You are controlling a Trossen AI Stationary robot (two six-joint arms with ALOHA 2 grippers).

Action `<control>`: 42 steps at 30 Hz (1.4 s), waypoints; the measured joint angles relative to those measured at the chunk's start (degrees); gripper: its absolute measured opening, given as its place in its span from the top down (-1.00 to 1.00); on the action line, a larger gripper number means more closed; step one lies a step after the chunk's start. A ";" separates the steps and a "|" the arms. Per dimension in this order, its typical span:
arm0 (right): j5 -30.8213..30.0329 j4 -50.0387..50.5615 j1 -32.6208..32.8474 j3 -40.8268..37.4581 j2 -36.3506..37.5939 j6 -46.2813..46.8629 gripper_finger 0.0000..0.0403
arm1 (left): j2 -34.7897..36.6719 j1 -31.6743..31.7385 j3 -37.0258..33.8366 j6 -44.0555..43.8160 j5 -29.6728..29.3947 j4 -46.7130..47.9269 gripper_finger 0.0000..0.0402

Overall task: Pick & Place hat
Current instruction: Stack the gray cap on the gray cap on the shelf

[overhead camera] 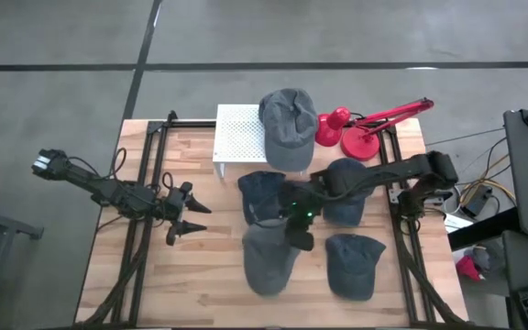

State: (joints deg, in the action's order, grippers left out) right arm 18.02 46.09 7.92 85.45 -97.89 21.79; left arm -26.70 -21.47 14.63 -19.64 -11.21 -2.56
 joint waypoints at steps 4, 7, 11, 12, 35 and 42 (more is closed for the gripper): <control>0.00 0.01 -0.02 0.00 3.18 -1.48 0.96 | 0.00 0.00 0.00 -0.54 -0.02 -0.01 -0.30; 0.00 0.02 -0.11 0.40 5.35 -3.01 0.96 | 0.00 0.00 0.00 -1.57 -0.07 -0.03 -0.30; 0.09 0.22 0.00 1.53 7.58 -5.68 0.96 | 0.00 0.00 0.00 -3.02 -0.21 -0.05 -0.30; 0.08 0.31 -0.01 1.97 7.86 -6.38 0.96 | 0.00 0.00 0.00 -3.05 -0.21 -0.01 -0.30; -0.21 22.03 -3.67 30.98 8.79 -22.18 0.96 | -0.02 0.00 0.00 -13.26 -0.21 0.02 -0.30; -0.21 27.44 -8.57 40.53 8.79 -23.55 0.96 | -0.02 0.00 0.00 -15.12 -0.21 0.02 -0.30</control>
State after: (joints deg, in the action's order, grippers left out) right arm 17.81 73.53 -0.65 125.98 -89.10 -1.76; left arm -26.72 -21.47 14.63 -34.76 -11.42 -2.55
